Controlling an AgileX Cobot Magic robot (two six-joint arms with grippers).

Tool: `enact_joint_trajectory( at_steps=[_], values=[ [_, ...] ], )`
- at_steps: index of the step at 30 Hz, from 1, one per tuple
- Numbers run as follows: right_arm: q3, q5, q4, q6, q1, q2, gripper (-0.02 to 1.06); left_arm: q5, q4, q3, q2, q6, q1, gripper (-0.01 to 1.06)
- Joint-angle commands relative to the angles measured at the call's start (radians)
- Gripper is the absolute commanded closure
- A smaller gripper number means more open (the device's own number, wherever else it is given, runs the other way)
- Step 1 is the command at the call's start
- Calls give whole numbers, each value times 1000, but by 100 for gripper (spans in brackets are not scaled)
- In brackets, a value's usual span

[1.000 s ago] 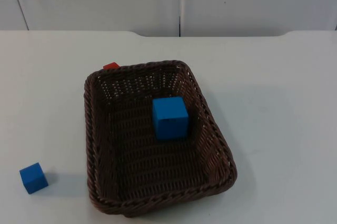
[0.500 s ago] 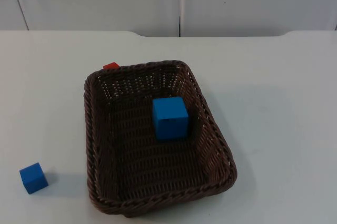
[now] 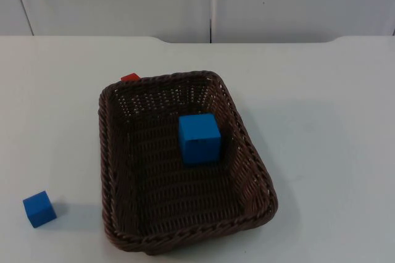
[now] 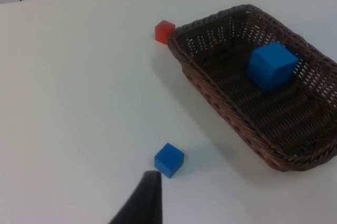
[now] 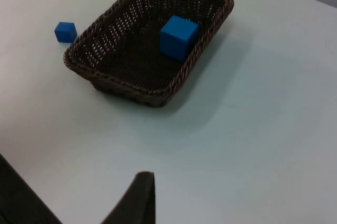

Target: Pick up the basket with the left hand and place the largest block into the basket with the right hand.

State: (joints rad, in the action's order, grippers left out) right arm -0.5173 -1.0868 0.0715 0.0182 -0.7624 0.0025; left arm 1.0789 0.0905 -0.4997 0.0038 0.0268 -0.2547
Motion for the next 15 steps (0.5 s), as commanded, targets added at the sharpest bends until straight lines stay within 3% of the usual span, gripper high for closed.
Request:
enact_joint_trajectory(
  at_steps=[1, 10, 15],
  values=[
    [3, 9, -4, 1, 3, -2, -1, -6, -2, 5, -4, -5, 1, 0],
    [3, 9, -4, 1, 39, -2, -1, -6, -2, 5, -4, -5, 1, 0],
    [3, 9, -4, 1, 156, -2, -1, -6, -2, 5, -4, -5, 1, 0]
  ],
)
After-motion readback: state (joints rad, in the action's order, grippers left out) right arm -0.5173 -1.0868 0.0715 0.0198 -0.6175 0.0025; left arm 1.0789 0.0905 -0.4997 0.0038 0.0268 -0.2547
